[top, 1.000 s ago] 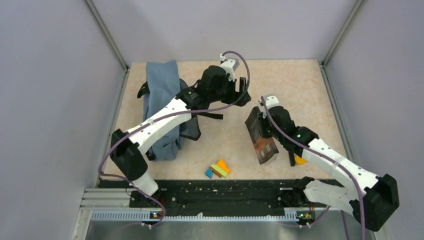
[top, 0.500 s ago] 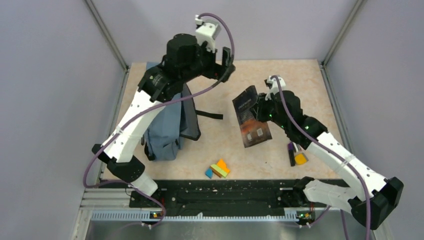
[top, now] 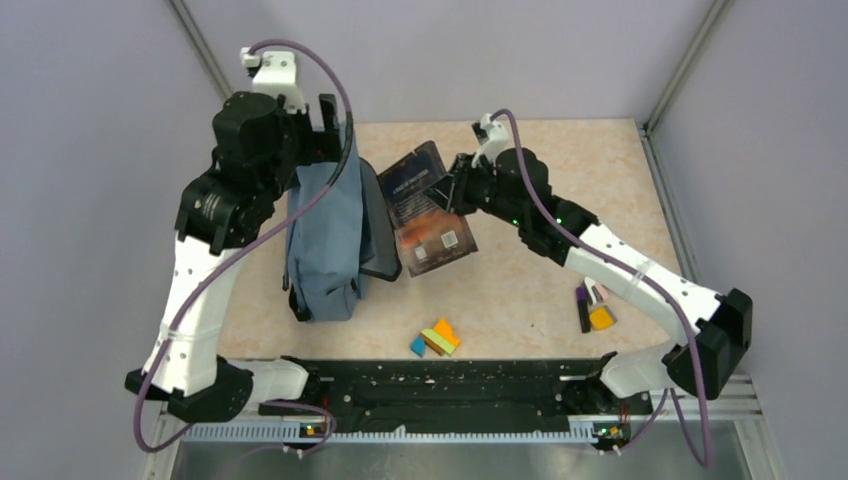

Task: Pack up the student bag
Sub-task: Place the book in the student bag.

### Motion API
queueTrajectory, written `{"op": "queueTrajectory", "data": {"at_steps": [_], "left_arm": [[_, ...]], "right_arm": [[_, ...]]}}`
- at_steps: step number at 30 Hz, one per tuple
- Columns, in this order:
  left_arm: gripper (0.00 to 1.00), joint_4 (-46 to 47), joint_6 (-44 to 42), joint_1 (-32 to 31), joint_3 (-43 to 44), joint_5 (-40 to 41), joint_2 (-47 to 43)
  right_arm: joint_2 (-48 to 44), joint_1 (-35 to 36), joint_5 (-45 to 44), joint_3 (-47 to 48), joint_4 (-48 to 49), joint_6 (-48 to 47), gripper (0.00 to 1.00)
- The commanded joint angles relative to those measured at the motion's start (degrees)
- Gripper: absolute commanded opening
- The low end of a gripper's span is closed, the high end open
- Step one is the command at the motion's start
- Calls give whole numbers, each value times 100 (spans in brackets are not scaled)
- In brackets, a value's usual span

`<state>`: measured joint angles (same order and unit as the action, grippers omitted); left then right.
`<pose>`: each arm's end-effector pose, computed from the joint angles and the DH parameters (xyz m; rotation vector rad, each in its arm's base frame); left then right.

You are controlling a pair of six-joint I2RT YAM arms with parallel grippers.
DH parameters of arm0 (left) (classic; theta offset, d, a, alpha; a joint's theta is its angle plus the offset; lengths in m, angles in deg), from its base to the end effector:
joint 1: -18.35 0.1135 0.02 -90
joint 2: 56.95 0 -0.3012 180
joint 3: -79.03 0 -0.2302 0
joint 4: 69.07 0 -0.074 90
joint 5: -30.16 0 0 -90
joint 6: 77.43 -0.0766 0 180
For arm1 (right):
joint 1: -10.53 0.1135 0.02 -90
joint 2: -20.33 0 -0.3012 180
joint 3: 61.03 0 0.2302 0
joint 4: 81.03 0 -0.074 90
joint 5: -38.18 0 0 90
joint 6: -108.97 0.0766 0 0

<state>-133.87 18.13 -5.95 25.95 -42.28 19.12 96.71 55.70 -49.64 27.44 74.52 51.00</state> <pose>0.2242 -0.0759 0.5489 0.0781 1.8020 -0.0935 0.2244 0.2299 0.4222 -0.2463 1.8842 0.9820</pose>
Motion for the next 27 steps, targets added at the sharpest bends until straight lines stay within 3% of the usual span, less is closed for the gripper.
{"op": "queueTrajectory", "data": {"at_steps": [1,10,16,24,27], "left_arm": [[98,392,-216,220,-775,863,-570],[95,1023,234,564,-2379,390,-1335],[59,1251,332,673,-2898,306,-1629],[26,1337,293,732,-2993,344,-1744],[18,1418,324,768,-2989,188,-1869]], "right_arm": [[316,226,18,878,1365,516,0],[1333,573,-189,1866,1813,856,0],[1677,651,-392,2094,2200,1287,0],[1910,662,-647,2702,1982,1276,0],[1935,652,-707,2876,1931,1286,0]]}}
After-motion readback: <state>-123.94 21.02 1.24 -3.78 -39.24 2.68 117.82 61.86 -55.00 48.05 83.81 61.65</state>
